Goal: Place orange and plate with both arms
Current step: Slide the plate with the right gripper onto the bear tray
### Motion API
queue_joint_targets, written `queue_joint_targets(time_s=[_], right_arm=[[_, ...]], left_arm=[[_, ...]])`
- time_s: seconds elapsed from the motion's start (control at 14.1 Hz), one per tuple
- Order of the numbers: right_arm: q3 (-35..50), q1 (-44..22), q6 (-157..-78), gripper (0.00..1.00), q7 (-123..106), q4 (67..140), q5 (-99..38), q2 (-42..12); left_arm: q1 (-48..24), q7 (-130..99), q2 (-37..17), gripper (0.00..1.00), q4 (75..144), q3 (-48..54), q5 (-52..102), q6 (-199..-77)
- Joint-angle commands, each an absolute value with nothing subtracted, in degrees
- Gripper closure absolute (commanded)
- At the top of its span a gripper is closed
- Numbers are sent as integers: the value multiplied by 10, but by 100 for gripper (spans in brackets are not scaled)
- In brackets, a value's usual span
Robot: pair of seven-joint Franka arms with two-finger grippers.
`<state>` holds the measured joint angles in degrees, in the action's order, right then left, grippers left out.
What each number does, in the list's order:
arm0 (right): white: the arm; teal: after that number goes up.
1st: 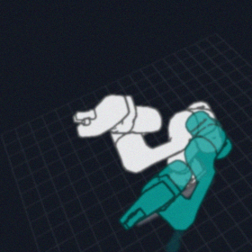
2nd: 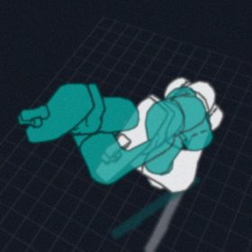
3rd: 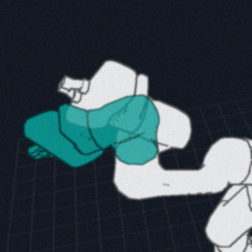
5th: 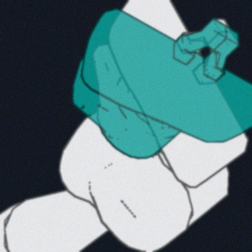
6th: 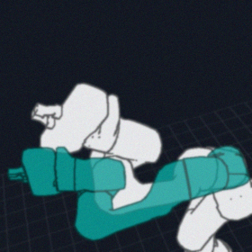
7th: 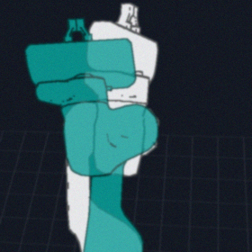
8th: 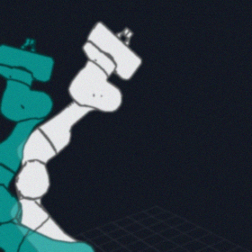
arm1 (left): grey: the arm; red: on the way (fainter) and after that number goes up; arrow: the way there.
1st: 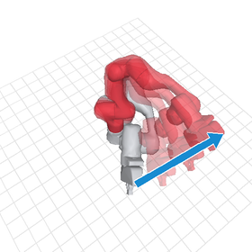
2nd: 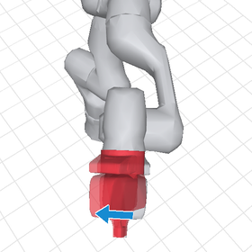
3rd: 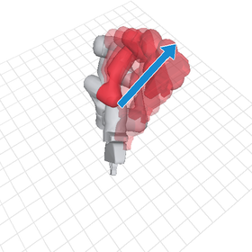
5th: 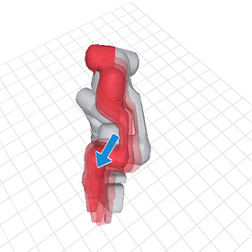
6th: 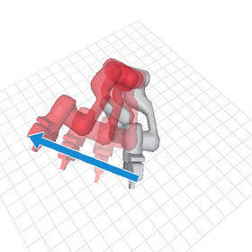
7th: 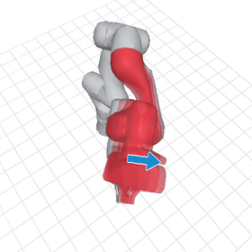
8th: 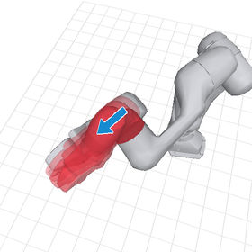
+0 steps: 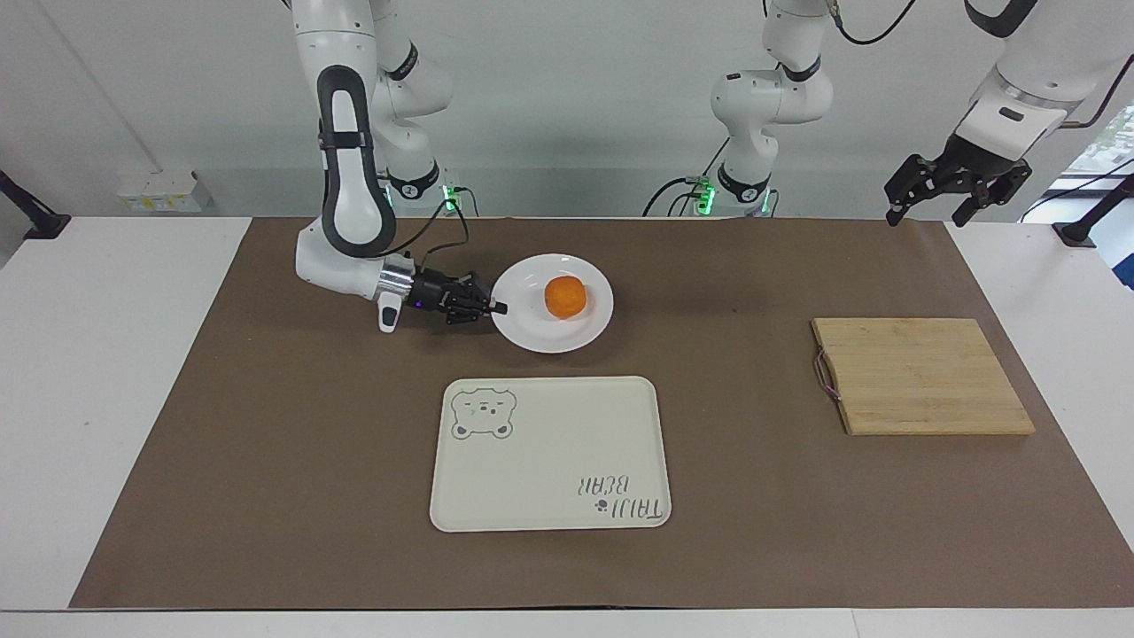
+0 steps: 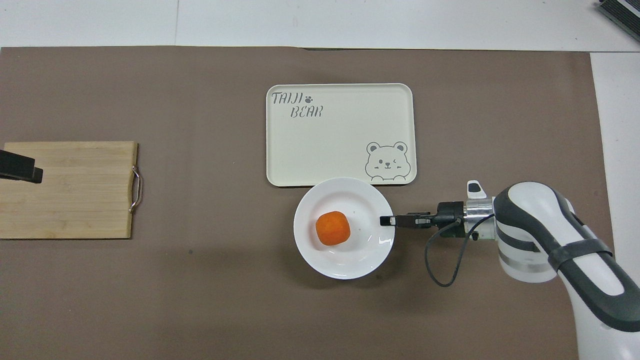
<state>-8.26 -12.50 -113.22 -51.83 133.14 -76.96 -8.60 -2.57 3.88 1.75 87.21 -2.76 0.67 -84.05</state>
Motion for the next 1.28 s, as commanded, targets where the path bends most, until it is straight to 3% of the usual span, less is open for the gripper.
queue_joint_targets(time_s=[0.0, 0.28, 0.5, 0.71, 1.21], right_arm=[[-82, -121, -1119, 100, -461, 1234, -775, -147], [-83, -124, -1132, 100, -372, 1117, -759, -207], [-83, -127, -1202, 100, -314, 1024, -743, -257], [-76, -119, -1225, 100, -291, 967, -740, -314], [-76, -127, -1221, 100, -355, 985, -740, -326]], left_arm=[[-26, 34, 25, 0, 873, -26, -5, -834], [-26, 34, 25, 0, 873, -27, -5, -834], [-26, 34, 25, 0, 873, -27, -5, -833], [-26, 34, 25, 0, 873, -26, -5, -833], [-26, 35, 25, 0, 873, -27, -5, -834]])
